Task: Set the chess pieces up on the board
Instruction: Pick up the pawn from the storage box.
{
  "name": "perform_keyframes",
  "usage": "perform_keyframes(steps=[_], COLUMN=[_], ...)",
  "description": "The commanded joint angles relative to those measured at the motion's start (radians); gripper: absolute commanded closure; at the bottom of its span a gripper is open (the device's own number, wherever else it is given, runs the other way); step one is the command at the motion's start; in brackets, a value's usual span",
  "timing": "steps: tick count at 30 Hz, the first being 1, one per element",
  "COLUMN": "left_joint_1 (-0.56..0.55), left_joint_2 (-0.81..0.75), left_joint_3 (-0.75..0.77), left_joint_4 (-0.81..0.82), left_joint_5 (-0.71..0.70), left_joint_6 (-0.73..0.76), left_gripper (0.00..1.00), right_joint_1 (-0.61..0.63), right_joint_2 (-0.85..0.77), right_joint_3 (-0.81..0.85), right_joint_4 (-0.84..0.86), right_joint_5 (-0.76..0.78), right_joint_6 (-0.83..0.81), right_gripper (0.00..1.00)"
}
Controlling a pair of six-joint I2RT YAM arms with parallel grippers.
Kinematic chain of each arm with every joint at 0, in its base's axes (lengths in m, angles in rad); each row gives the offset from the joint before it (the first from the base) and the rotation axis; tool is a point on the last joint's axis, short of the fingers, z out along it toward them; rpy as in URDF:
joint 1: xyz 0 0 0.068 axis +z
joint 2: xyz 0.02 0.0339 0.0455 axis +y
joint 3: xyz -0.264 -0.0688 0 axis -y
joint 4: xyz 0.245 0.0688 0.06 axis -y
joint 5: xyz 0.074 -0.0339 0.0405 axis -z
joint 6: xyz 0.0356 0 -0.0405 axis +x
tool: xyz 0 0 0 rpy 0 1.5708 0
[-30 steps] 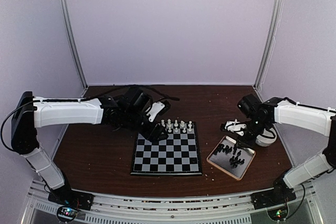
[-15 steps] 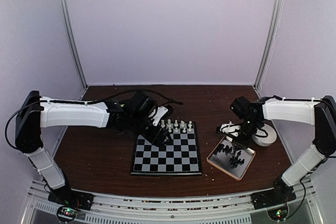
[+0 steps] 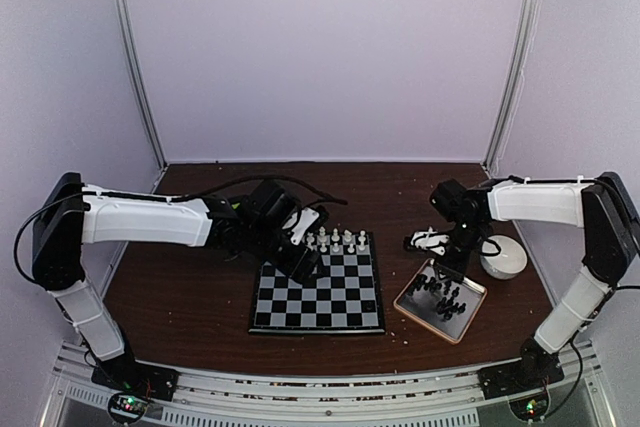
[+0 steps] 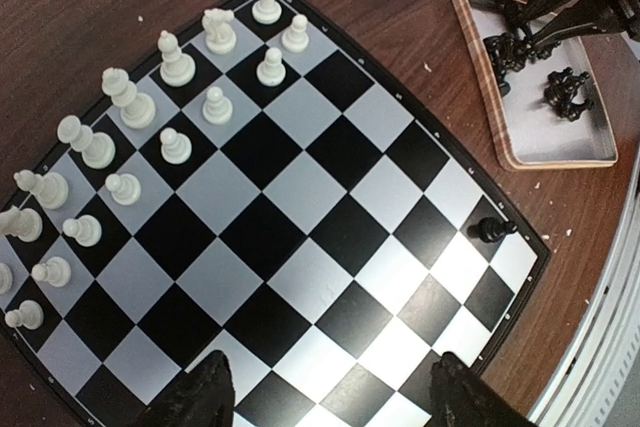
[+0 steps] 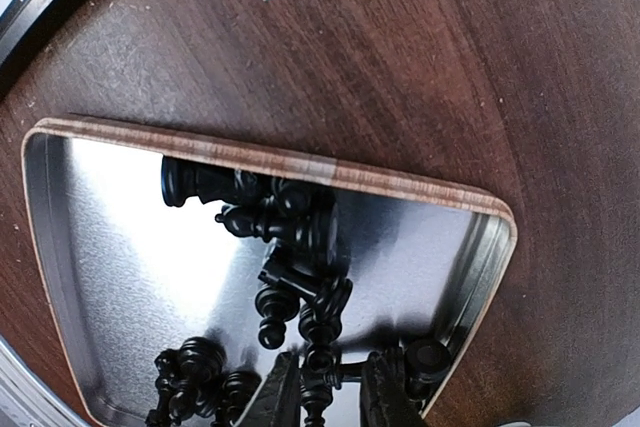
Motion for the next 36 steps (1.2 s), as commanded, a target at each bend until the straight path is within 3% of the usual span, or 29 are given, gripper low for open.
perform_keyframes(steps=[1,13,24,36], left_joint_1=[0.001,0.001,0.002,0.001], left_joint_2=[0.021,0.045,0.049,0.059], left_joint_3=[-0.023,-0.027,-0.040,-0.036], left_joint_4=[0.038,0.018,0.013,0.013], left_joint_5=[0.002,-0.006,-0.011,-0.009], left_joint_6=[-0.015,0.001,0.001,0.002], left_gripper=[0.31,0.31,0.31,0.31], right_joint_1=[0.002,0.002,0.002,0.002], right_joint_2=[0.011,0.047,0.036,-0.011], right_joint_3=[0.003,0.011,0.013,0.001], right_joint_4=[-0.009,-0.010,-0.019,-0.024], right_joint_5=[-0.010,-0.007,-0.013,-0.019], right_joint_6=[-0.008,0.002,0.003,0.007], right_gripper=[0.77,0.82,0.98,1.00])
